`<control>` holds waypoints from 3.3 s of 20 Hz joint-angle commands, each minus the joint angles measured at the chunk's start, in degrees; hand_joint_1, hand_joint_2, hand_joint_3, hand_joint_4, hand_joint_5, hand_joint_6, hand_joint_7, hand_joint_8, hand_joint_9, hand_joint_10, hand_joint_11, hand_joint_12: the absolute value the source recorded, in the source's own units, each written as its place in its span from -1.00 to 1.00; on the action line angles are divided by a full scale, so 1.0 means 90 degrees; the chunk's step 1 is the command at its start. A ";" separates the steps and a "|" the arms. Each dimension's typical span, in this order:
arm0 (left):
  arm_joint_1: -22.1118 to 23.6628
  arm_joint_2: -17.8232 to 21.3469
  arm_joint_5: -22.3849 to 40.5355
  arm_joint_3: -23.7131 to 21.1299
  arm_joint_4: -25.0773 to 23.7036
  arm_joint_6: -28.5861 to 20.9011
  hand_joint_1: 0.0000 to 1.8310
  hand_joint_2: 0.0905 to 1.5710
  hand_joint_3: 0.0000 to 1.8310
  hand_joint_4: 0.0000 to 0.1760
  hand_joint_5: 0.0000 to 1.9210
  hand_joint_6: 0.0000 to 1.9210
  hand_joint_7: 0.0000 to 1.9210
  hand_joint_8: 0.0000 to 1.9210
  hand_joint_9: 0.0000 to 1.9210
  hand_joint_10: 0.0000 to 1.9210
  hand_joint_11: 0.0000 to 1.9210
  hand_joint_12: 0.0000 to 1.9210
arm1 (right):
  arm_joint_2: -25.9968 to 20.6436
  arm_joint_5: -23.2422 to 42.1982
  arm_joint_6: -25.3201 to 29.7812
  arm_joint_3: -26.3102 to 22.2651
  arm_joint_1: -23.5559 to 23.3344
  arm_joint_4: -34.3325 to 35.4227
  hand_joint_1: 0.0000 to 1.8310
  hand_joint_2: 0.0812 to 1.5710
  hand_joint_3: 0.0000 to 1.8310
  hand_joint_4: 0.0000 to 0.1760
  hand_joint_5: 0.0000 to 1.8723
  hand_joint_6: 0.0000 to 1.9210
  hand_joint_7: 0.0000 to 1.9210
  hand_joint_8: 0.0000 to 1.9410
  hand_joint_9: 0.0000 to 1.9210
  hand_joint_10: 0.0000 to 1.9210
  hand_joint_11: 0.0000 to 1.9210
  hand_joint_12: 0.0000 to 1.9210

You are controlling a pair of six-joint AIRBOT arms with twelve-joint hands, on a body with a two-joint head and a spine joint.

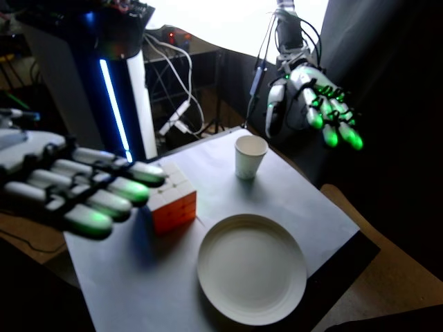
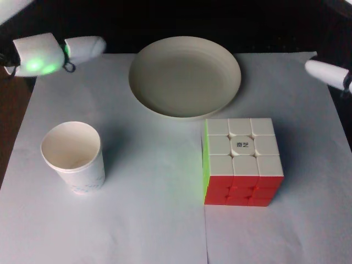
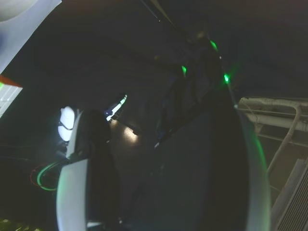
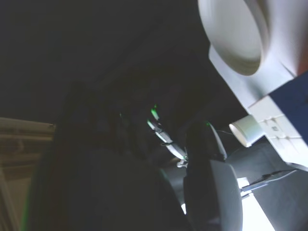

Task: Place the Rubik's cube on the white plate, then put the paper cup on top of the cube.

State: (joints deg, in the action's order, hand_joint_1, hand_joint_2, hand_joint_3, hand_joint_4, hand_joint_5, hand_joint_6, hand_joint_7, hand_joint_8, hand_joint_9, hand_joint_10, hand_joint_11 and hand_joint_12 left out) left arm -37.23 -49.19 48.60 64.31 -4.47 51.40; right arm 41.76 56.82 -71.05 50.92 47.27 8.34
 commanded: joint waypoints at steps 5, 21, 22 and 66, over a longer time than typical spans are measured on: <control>0.0052 0.0034 0.0882 -0.0030 0.0155 -0.0007 -0.76 0.63 -1.00 0.62 -1.00 -1.00 -1.00 -1.00 -1.00 -1.00 -1.00 -1.00 | -0.0085 0.0822 -0.0030 -0.0046 -0.0096 -0.0037 -0.62 0.65 -1.00 -0.53 -1.00 -1.00 -1.00 -1.00 -1.00 -1.00 -1.00 -1.00; 0.0068 0.0152 0.0994 -0.0034 0.0404 -0.0005 -0.82 0.71 -0.99 0.51 -1.00 -1.00 -1.00 -1.00 -1.00 -1.00 -1.00 -1.00 | 0.0470 0.0822 0.3027 -0.0044 0.0613 -0.1802 -0.41 0.22 -1.00 -0.52 -1.00 -1.00 -1.00 -1.00 -1.00 -1.00 -1.00 0.29; 0.0068 0.0151 0.0995 -0.0032 0.0422 -0.0005 -0.84 0.69 -1.00 0.94 -1.00 -1.00 -1.00 -1.00 -1.00 -1.00 -1.00 -1.00 | 0.0579 0.0815 0.3089 -0.0009 0.0682 -0.1805 -0.29 0.23 -1.00 -1.00 -1.00 -1.00 -1.00 -1.00 -1.00 -1.00 -1.00 -0.04; -0.0041 0.0033 0.0934 0.0083 0.0565 0.0000 -0.74 0.76 -1.00 0.23 -1.00 -1.00 -1.00 -1.00 -1.00 -1.00 -1.00 -1.00 | 0.2881 -0.1514 0.2798 0.2497 -0.2357 -0.1729 0.22 0.37 -1.00 -1.00 -0.74 -0.10 -0.70 0.16 -0.50 0.84 -0.34 1.00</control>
State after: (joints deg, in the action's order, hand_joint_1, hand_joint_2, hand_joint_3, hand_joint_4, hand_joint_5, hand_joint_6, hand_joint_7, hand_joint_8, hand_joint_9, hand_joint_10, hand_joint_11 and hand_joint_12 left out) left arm -38.15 -48.69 49.63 64.79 -0.36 51.40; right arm 68.16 35.88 -46.15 73.76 27.24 -8.21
